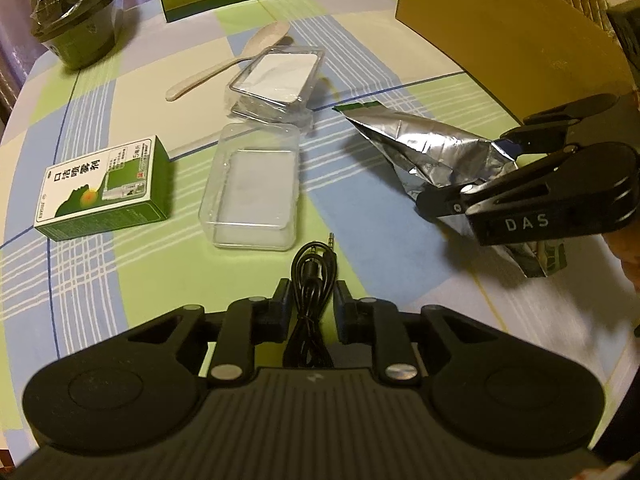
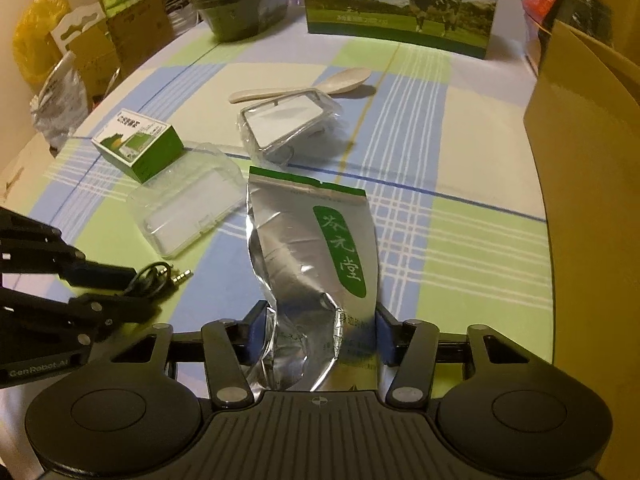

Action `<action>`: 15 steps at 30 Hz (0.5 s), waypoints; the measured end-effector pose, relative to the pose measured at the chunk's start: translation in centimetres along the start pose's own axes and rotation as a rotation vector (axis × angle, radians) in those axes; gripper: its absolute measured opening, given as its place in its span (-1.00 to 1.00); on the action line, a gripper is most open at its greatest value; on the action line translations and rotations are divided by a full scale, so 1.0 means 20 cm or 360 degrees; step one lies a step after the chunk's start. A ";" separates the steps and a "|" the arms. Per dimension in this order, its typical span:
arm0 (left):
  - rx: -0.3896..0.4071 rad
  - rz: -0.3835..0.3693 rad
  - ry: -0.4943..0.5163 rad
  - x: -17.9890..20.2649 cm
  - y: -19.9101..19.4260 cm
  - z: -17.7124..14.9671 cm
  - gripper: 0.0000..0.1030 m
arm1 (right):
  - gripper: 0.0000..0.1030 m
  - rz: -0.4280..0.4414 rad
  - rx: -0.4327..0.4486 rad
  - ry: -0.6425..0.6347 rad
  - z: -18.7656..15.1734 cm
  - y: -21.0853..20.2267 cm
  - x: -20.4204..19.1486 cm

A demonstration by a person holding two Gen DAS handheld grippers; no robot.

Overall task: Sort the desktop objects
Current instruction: 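Lift the foil bag with right tool while left tool lifts the black cable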

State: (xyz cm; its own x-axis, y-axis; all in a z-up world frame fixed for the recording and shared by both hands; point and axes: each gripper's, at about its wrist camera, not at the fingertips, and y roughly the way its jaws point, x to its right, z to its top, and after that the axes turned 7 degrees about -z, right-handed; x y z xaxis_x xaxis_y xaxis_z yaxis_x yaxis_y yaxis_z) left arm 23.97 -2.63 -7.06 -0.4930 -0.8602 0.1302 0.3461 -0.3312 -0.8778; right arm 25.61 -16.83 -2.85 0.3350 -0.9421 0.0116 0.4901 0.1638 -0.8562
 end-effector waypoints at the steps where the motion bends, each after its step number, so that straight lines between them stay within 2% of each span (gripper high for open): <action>1: -0.0003 -0.0004 0.0003 0.01 0.00 0.00 -0.68 | -0.05 0.0003 0.0000 0.0009 0.00 -0.01 0.00; 15: 0.0096 -0.0076 0.0021 0.14 -0.10 0.07 -0.69 | -0.08 0.0019 0.0134 0.0168 -0.07 -0.24 0.09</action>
State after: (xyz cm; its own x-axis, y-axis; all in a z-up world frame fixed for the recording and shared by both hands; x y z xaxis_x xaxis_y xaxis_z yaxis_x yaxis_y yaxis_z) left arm 22.97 -4.98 -4.25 -0.5204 -0.8378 0.1650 0.3691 -0.3950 -0.8413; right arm 22.68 -19.81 0.57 0.2570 -0.9647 -0.0565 0.5538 0.1950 -0.8095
